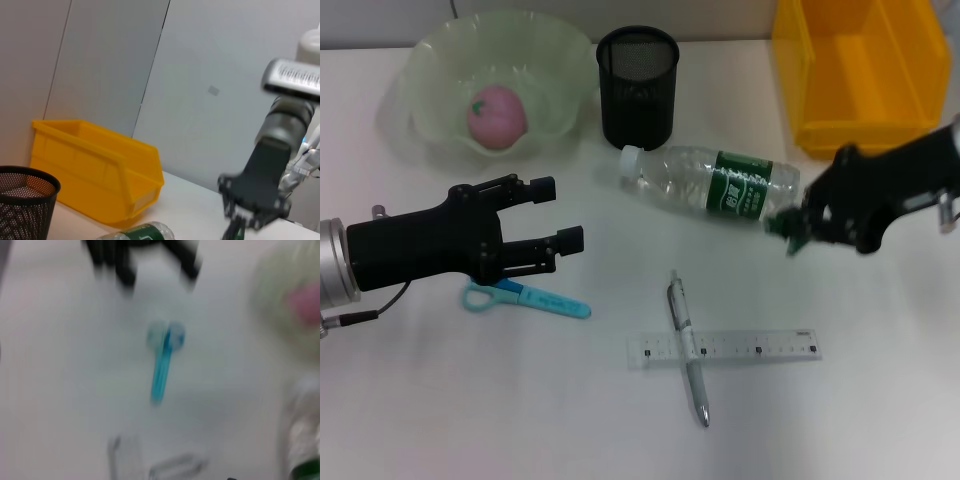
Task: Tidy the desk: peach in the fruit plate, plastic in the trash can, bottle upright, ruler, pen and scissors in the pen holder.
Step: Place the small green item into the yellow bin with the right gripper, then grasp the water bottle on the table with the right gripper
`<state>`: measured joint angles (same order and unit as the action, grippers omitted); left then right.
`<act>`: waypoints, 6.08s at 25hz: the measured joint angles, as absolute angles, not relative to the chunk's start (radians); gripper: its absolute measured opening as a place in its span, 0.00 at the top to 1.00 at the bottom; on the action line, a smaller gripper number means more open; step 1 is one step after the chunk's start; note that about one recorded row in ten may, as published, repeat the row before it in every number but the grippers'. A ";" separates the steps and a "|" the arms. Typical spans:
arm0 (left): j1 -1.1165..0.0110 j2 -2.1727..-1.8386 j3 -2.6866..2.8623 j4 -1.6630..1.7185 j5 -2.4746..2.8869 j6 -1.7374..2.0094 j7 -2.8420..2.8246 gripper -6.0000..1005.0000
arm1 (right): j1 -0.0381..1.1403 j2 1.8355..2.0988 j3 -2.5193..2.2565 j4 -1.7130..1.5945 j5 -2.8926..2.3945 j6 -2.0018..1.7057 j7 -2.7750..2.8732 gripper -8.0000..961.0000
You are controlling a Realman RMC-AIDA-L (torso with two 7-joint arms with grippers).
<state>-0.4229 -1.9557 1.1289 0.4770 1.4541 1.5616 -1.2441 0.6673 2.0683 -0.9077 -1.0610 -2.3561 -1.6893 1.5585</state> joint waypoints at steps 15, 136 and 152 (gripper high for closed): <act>-0.435 -1.962 1.120 0.477 1.454 1.560 -1.236 0.19 | 0.551 2.044 -0.623 -0.575 -1.835 -1.634 1.082 0.97; -0.425 -1.976 1.120 0.477 1.454 1.568 -1.228 0.24 | 0.941 2.080 -1.173 -0.594 -2.519 -1.051 1.846 0.20; -0.430 -1.973 1.120 0.477 1.454 1.568 -1.232 0.25 | 0.880 2.082 -1.173 -0.665 -2.472 -1.082 1.831 0.20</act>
